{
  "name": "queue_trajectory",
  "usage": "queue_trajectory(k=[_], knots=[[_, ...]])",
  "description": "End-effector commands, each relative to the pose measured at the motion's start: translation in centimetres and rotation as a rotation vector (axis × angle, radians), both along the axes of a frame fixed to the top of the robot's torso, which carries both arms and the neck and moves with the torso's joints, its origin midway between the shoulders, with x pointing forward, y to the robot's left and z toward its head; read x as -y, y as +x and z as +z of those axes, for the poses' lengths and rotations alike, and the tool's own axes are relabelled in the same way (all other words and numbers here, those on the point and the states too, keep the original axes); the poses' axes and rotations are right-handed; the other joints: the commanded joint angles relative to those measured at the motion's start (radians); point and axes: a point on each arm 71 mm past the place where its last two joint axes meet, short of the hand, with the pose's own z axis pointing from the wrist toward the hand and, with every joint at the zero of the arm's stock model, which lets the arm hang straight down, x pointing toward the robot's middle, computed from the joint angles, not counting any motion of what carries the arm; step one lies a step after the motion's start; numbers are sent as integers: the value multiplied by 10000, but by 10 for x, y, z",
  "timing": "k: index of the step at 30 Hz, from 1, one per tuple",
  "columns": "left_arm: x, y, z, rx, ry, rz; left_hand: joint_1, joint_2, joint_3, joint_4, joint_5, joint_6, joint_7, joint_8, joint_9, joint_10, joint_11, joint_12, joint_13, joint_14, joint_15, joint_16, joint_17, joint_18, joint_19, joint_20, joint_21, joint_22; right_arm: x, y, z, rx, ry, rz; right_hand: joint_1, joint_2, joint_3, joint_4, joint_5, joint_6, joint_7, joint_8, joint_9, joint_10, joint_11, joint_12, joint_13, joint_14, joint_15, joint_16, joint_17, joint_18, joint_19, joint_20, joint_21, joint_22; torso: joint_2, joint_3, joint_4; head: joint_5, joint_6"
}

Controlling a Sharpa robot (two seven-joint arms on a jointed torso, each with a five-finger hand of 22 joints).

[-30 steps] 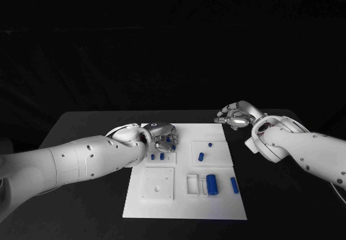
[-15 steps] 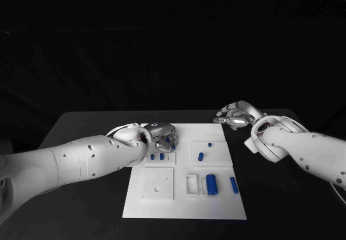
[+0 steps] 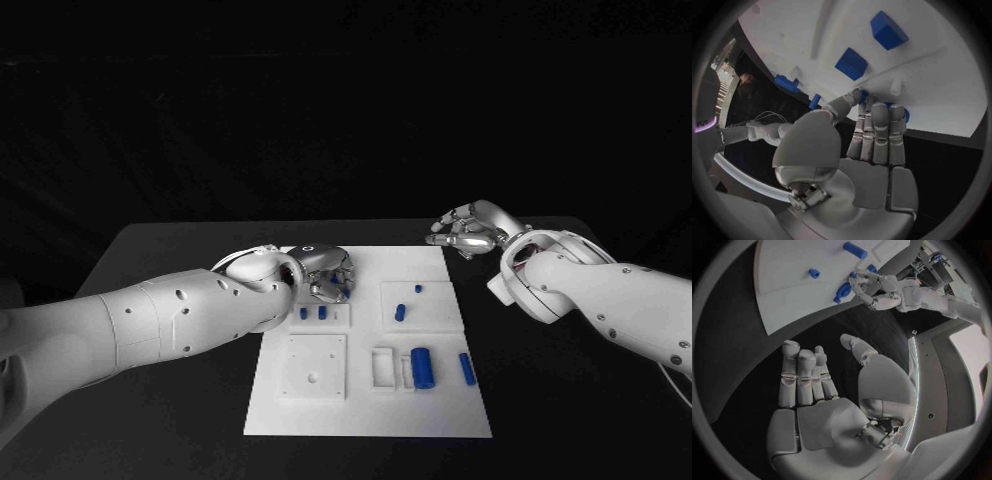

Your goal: Assemble the parts on the task board

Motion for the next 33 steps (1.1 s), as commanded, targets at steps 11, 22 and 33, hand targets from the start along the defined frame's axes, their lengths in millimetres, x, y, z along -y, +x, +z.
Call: queue_trajectory(k=[11,22,33], knots=[[0,-6,-13,-335,574,-176,7,473,145,-39,50,711,-212,265,24,810,-231,21,161,329,-257,363,39,661,311,-202,289,129,-2,-1,0,-7,-11,178,-86,28,-46,3,69,-3,90,-19,-9,-40,61,38,-16,43,-32,16,-11,431,59,-26,-39,165,1,-8,3,-26,4],[-7,-4,-7,239,-138,226,-68,437,355,25,-2,834,-256,269,39,1099,-302,-223,242,554,-331,498,9,674,539,-334,447,139,-2,-1,0,8,-4,187,-90,31,-53,2,83,-2,90,-18,-9,-41,62,42,-20,44,-32,17,-12,431,60,-26,-39,166,-9,-8,-4,-38,10],[-11,-4,6,170,-1360,667,-78,400,437,23,77,883,-273,270,46,1193,-322,-316,277,600,-351,518,-16,676,586,-363,482,133,-2,0,0,2,-7,178,-95,35,-59,1,95,-1,90,-16,-9,-42,62,46,-24,44,-32,19,-13,431,62,-26,-38,166,-9,-13,18,-49,75]])
